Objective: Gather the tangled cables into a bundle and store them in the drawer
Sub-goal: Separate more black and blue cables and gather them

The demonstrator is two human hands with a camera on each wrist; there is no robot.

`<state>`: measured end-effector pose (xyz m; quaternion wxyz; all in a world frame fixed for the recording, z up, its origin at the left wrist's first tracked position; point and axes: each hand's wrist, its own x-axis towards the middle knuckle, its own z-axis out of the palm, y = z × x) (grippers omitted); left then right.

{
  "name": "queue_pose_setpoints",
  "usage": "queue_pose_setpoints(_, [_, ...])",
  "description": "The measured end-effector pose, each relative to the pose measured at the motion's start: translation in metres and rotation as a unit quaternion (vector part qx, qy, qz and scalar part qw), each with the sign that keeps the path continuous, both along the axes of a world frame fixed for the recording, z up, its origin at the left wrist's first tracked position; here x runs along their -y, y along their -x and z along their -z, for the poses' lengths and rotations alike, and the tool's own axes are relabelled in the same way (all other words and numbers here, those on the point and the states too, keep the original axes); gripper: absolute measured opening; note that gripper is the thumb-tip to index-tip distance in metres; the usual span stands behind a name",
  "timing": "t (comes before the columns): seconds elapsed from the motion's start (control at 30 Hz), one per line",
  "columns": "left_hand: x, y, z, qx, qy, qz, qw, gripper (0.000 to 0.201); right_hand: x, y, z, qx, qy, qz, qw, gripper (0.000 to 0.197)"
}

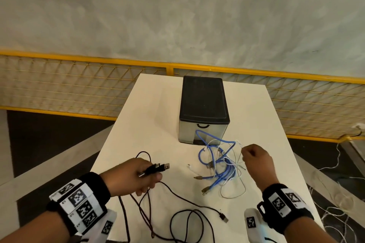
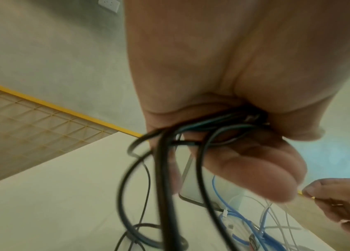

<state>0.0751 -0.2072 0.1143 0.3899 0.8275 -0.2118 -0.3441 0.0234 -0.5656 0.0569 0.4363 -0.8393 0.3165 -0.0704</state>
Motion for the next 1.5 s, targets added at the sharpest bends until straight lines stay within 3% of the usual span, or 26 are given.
queue_pose_setpoints(0.13, [0.005,-0.003,0.007,0.001,0.026,-0.066,0.997,0.031,-0.051,-0.004,0.010,0.001,0.069,-0.235,0.970,0.012])
queue_pose_setpoints(0.23, [0.011,-0.004,0.009,-0.003,0.036,-0.079,0.996,0.034,-0.076,-0.030,0.024,-0.001,0.232,-0.332,0.914,0.026])
queue_pose_setpoints(0.37, [0.023,-0.003,0.009,-0.010,0.044,-0.074,0.996,0.035,-0.090,-0.059,0.030,-0.165,0.404,-0.419,0.796,0.031])
queue_pose_setpoints(0.53, [0.030,-0.002,0.011,0.022,0.030,-0.060,0.998,0.032,-0.069,-0.066,0.062,-0.249,0.507,-0.445,0.695,0.032])
queue_pose_setpoints(0.6, [0.029,-0.002,0.013,0.024,0.030,-0.059,0.998,0.032,-0.057,-0.065,0.076,-0.266,0.507,-0.469,0.672,0.031])
queue_pose_setpoints(0.63, [0.029,-0.002,0.014,0.020,0.031,-0.061,0.997,0.032,-0.050,-0.065,0.080,-0.268,0.491,-0.471,0.682,0.033])
queue_pose_setpoints(0.7, [0.029,-0.004,0.014,0.016,0.034,-0.073,0.997,0.031,-0.041,-0.065,0.080,-0.259,0.427,-0.465,0.732,0.034])
queue_pose_setpoints(0.83, [0.036,-0.009,0.006,-0.007,0.078,-0.102,0.992,0.030,-0.046,-0.070,0.053,-0.198,0.285,-0.466,0.814,0.006])
queue_pose_setpoints(0.87, [0.039,-0.010,0.002,-0.013,0.091,-0.110,0.990,0.029,-0.047,-0.072,0.047,-0.174,0.238,-0.461,0.837,0.007])
queue_pose_setpoints(0.97, [0.045,-0.016,-0.006,-0.014,0.121,-0.135,0.983,0.027,-0.047,-0.074,0.015,-0.076,0.120,-0.369,0.919,0.011])
queue_pose_setpoints(1.03, [0.051,-0.019,-0.009,-0.002,0.131,-0.138,0.982,0.029,-0.043,-0.072,-0.013,-0.008,0.060,-0.325,0.944,0.014])
queue_pose_setpoints(1.13, [0.062,-0.023,-0.018,-0.001,0.161,-0.164,0.973,0.028,-0.035,-0.066,-0.062,0.086,-0.052,-0.257,0.961,0.012])
queue_pose_setpoints(1.27, [0.082,-0.028,-0.040,0.047,0.223,-0.186,0.956,0.022,-0.029,-0.049,-0.129,0.196,-0.204,-0.189,0.940,0.018])
queue_pose_setpoints(1.4, [0.105,-0.036,-0.073,0.099,0.302,-0.167,0.933,0.007,-0.040,-0.037,-0.171,0.255,-0.257,-0.187,0.913,0.023])
queue_pose_setpoints(1.5, [0.127,-0.034,-0.095,0.102,0.341,-0.120,0.927,0.015,-0.053,-0.032,-0.190,0.274,-0.272,-0.194,0.902,0.019])
